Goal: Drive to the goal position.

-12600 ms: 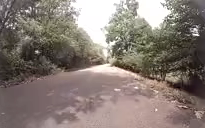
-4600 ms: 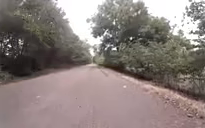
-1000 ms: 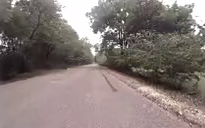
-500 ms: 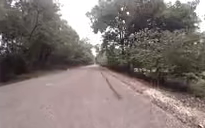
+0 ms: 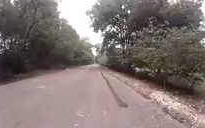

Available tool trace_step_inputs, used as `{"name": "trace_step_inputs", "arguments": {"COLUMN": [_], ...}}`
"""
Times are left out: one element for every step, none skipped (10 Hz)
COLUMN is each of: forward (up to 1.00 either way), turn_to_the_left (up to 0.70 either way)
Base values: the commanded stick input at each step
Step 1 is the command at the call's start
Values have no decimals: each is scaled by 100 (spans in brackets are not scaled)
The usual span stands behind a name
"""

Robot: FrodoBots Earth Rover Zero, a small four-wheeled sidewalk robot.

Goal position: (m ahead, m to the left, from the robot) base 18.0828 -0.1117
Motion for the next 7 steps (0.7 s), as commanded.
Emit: {"name": "trace_step_inputs", "arguments": {"forward": [70,70,70,70,70,70,70], "turn_to_the_left": [0,0,0,0,0,0,0]}}
